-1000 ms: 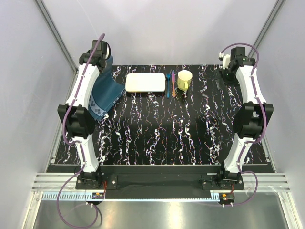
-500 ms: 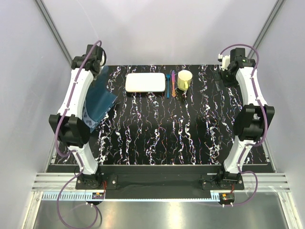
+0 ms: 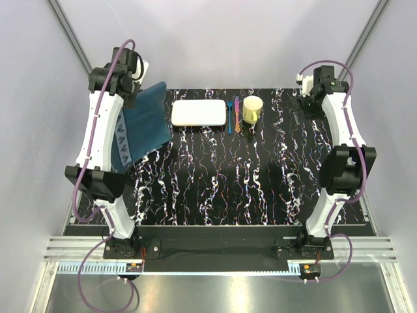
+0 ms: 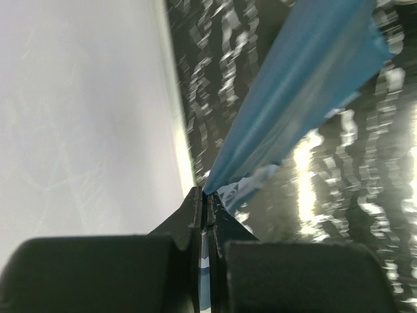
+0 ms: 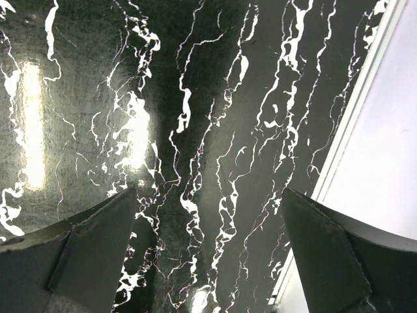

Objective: Set the dinner table for one person
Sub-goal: Place the napkin at the center of the board.

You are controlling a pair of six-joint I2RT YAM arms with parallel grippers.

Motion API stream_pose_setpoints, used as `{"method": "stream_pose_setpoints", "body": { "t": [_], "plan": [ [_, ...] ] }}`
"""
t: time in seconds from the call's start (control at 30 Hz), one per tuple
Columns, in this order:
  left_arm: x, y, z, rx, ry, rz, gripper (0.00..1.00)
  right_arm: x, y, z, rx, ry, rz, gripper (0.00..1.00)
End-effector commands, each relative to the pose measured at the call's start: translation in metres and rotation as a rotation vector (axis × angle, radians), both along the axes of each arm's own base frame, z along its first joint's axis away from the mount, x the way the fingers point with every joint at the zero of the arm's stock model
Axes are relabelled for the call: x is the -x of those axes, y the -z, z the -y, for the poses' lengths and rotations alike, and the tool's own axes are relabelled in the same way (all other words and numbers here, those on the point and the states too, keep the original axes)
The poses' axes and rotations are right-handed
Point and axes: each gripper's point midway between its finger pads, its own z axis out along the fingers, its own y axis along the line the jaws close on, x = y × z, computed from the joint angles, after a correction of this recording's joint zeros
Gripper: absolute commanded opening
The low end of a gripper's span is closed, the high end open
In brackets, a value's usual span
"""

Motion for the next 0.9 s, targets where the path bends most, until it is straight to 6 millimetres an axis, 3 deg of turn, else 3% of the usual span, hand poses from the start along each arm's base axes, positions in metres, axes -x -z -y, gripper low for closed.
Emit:
{"method": "stream_pose_setpoints", "body": {
  "t": [0.0, 0.23, 0.47, 0.87],
  "plan": [
    [0.011, -0.027, 0.034, 0.141, 0.083, 0.08, 0.0, 0.003, -0.022, -0.011, -0.007, -0.04, 0.058, 1.0],
    [0.024, -0.04, 0.082, 0.214, 0.277, 0.094, 0.0, 0.009, -0.019, -0.016, -0.017, -0.048, 0.052, 1.0],
    [0.033, -0.07, 0.1, 0.265, 0.358, 0.175, 0.0, 0.012, -0.019, -0.02, -0.015, -0.06, 0.06, 1.0],
    [0.052, -0.114, 0.186, 0.84, 0.414, 0.232, 0.0, 0.013, -0.02, -0.036, -0.052, -0.095, 0.067, 1.0]
  ]
}}
